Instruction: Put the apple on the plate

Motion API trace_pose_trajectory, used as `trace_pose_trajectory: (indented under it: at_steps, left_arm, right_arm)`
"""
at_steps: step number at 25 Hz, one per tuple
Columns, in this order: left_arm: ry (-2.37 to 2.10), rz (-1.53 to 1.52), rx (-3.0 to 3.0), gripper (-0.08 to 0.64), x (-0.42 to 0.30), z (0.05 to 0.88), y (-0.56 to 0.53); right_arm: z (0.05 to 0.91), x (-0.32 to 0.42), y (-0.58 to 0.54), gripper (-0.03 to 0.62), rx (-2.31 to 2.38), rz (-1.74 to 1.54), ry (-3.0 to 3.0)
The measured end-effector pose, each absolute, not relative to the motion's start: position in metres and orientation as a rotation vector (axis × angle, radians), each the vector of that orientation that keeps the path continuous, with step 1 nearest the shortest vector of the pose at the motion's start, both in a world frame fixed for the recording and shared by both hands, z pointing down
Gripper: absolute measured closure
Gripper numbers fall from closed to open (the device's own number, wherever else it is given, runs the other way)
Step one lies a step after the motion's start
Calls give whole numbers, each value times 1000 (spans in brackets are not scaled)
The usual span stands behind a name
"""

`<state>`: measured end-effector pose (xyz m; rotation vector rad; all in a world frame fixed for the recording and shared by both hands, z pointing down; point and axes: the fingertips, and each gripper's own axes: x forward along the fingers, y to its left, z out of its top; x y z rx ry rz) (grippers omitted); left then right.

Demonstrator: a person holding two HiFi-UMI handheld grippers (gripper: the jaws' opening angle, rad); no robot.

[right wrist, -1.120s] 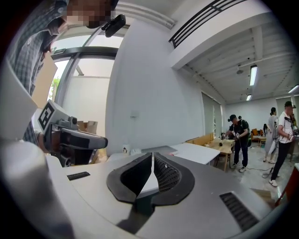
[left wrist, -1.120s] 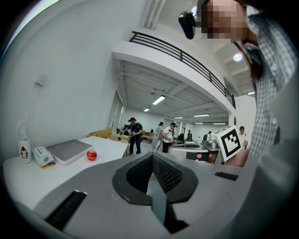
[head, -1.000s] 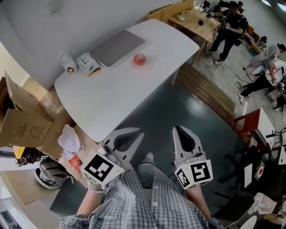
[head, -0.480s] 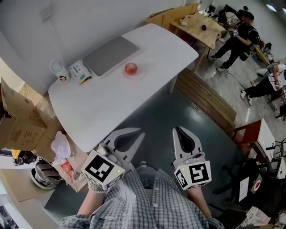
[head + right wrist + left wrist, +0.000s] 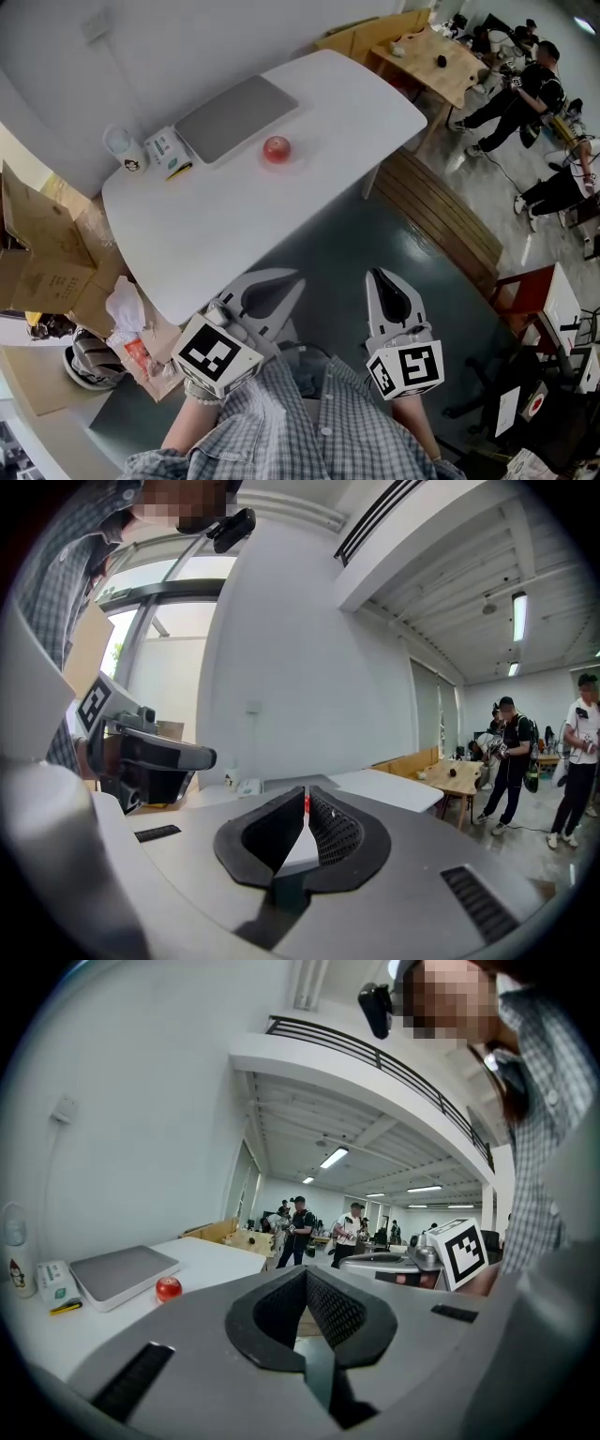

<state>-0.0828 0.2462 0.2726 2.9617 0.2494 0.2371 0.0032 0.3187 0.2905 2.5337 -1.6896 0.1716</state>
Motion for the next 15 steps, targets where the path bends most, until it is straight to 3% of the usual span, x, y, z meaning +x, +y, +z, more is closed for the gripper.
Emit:
trace_pose_trajectory:
  at_steps: [15]
  left_arm:
    - [203, 251, 2922, 552, -11, 277, 173]
  right_arm:
    - [291, 76, 248, 563, 2480, 206, -1708]
